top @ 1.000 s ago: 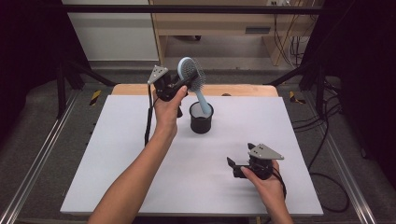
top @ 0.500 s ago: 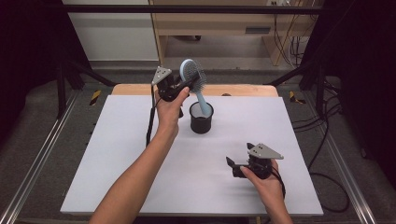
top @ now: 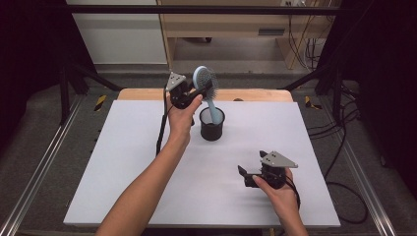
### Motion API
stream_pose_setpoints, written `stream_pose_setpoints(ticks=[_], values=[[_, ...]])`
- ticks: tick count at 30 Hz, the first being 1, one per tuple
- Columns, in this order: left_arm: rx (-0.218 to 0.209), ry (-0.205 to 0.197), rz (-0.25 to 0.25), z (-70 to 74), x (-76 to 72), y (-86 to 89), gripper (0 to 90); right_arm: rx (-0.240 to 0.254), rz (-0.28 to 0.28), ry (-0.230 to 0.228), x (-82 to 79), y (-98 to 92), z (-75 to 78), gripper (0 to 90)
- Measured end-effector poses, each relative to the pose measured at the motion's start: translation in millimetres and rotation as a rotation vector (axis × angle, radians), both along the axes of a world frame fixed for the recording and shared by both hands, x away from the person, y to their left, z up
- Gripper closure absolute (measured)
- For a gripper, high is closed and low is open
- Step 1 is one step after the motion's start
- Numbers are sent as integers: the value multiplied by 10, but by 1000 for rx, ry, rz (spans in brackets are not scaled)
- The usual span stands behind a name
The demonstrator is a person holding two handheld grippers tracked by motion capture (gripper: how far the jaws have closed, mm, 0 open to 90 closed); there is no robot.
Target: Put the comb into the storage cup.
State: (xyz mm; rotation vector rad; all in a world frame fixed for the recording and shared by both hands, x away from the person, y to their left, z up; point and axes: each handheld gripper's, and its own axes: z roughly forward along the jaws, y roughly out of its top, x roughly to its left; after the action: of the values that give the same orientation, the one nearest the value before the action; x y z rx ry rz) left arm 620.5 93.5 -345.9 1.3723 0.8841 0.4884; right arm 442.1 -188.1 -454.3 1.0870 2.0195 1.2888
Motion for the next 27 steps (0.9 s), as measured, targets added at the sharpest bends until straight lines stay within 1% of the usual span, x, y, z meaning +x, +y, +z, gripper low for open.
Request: stream_pose_setpoints(ticks=[4, 11, 14, 18, 20, 23, 27], values=[[2, 7, -7, -42, -1, -28, 518, 1, -1, -1, 0, 2, -1, 54], [12, 18, 1, -106, 17, -22, 518, 0, 0, 2, 1, -2, -1, 54], [17, 30, 4, -148, 25, -24, 517, -1, 0, 3, 2, -2, -3, 54], [9, 47, 6, -198, 37, -17, 517, -2, 0, 3, -1, -1, -2, 53], [4, 51, 3, -213, 39, -17, 516, -2, 2, 3, 0, -3, -4, 53], [17, 54, 2, -223, 36, -24, 516, 0, 2, 3, 1, -2, -4, 53], [21, 59, 2, -241, 38, -31, 516, -2, 3, 4, 2, 3, -6, 53]])
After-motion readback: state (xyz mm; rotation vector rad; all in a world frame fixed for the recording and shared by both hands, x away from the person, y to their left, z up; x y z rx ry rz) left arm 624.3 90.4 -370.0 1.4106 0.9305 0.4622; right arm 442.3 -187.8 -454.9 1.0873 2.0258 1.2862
